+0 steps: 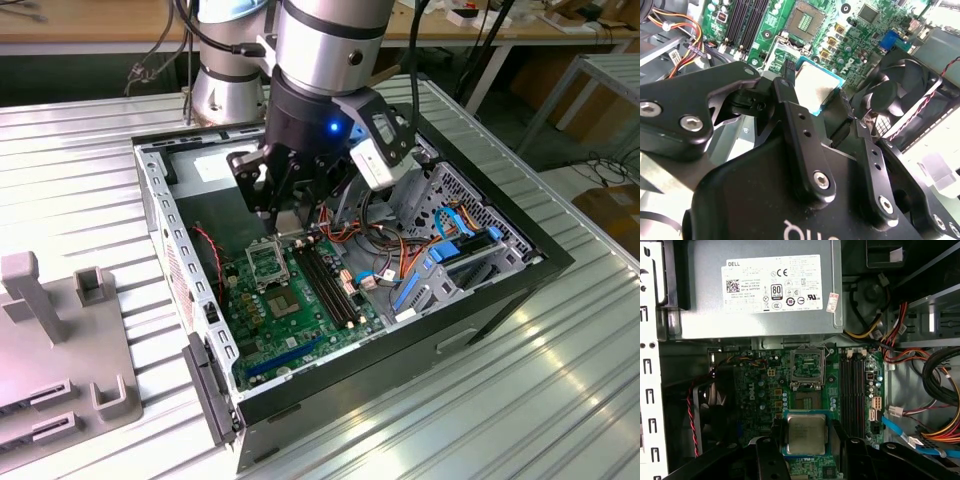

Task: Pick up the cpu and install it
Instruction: 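Place the cpu into insertion slot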

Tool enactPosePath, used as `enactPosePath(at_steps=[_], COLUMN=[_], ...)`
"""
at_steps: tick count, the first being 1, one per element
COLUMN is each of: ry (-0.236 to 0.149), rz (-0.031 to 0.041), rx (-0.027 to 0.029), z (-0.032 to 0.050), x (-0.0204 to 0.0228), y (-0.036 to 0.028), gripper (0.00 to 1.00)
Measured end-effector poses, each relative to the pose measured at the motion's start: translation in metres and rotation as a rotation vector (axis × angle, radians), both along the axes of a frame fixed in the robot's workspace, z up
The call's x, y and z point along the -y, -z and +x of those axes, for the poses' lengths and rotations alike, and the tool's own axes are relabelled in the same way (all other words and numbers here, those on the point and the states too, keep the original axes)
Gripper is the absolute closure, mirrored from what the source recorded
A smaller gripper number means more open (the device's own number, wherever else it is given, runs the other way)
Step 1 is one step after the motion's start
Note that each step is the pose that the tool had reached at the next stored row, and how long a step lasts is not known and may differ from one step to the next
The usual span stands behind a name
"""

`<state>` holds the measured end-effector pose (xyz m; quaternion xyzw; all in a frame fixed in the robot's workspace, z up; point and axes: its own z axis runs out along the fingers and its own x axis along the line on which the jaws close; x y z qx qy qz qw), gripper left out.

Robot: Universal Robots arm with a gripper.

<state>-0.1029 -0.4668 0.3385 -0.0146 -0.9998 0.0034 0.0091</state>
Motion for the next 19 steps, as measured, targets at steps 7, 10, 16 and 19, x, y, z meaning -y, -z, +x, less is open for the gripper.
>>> enactPosePath(at_steps=[7,10,16,19], ry=[-0.043,-0.044,-0.044,-0.044], rz=[-0.0002,-0.0001,-0.0001,-0.0001], rx=[-0.0001,0.0000,-0.0001,-0.0001], z=[-0.0001,-0.0001,-0.0001,-0.0001], x=[0.0003,0.0015,0.0015,0.0017], y=[0.0029,0.0038,0.0038,0.0040], gripper=[0.53,0.53,0.53,0.53])
